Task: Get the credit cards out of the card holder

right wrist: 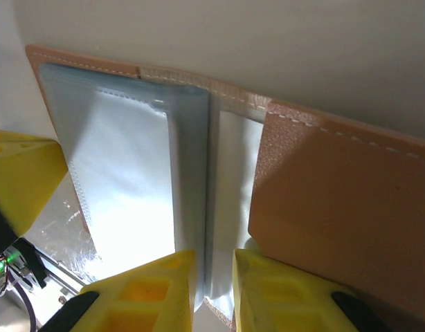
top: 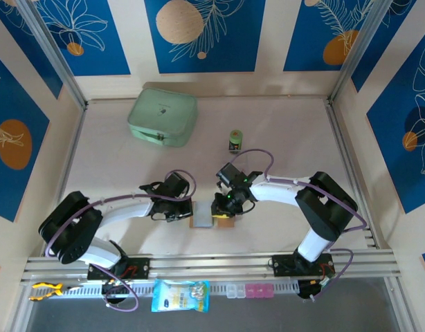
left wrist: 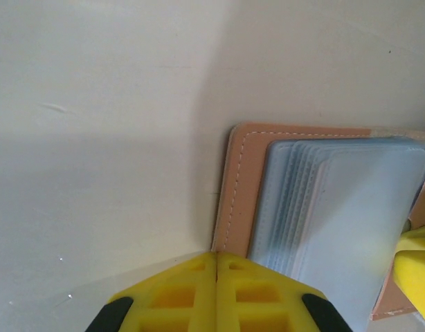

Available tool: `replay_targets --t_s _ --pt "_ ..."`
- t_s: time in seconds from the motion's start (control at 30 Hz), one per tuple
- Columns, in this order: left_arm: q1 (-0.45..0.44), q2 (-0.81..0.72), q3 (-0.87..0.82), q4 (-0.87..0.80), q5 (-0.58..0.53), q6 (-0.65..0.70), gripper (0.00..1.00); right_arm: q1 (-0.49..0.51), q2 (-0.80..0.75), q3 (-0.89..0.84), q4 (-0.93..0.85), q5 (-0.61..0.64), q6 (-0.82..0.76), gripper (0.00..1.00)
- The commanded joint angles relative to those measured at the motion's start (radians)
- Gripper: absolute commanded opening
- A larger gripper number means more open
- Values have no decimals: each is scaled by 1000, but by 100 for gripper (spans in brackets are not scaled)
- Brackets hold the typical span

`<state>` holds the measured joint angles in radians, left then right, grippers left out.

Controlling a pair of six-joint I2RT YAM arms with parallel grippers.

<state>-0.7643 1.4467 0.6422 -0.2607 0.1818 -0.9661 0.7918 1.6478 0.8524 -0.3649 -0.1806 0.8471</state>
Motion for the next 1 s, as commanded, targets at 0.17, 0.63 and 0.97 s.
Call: replay_targets --t_s 0.17,0.63,0.97 --pt "-1 -19 -20 -44 -19 7 0 1 0 -30 15 -16 12 22" --pt "-2 -73 57 -108 -24 15 0 -20 -5 -91 116 -71 21 21" --pt "-3 -39 30 -18 33 -14 0 -22 -80 -86 73 -43 24 20"
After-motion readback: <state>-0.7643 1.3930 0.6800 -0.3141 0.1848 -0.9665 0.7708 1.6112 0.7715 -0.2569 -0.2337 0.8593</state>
